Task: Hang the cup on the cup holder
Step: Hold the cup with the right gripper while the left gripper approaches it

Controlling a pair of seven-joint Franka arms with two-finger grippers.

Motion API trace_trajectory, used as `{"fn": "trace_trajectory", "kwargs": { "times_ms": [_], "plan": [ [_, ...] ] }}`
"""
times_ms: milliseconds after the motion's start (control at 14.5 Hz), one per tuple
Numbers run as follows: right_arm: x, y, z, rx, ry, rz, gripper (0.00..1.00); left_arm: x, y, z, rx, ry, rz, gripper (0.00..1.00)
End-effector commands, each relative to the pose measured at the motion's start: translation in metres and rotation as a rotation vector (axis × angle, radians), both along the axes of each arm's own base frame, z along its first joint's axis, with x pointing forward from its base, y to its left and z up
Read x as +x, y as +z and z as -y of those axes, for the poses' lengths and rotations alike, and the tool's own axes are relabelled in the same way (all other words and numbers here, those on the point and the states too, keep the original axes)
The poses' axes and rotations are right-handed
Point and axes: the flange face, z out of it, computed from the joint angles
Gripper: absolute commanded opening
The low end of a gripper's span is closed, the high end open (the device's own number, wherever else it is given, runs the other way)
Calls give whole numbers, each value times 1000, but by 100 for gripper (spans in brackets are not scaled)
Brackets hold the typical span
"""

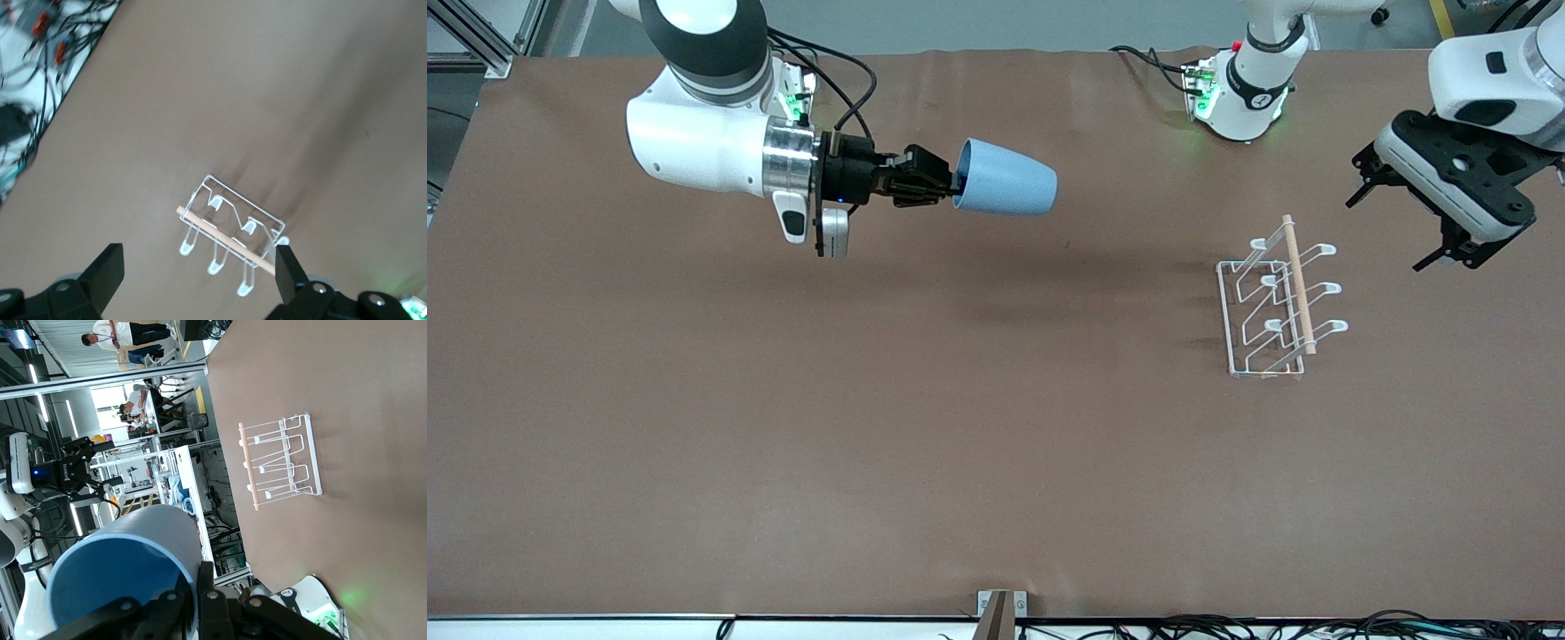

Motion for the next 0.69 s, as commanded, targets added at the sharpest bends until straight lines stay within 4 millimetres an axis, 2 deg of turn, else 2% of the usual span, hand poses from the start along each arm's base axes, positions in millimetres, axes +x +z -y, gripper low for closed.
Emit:
{"fn": "trace_trajectory", "kwargs": {
  "times_ms": [0,413,620],
  "plan": [
    [-12,2,-1,18,-25,-5,1,-7,5,21,-4,-216,19,100],
    [-12,2,-2,20,-24,-3,1,-31,2,95,-10,-371,1,100],
    [-13,2,-2,19,-22,-4,1,-56,2,148,-30,-454,-5,100]
  ]
}}
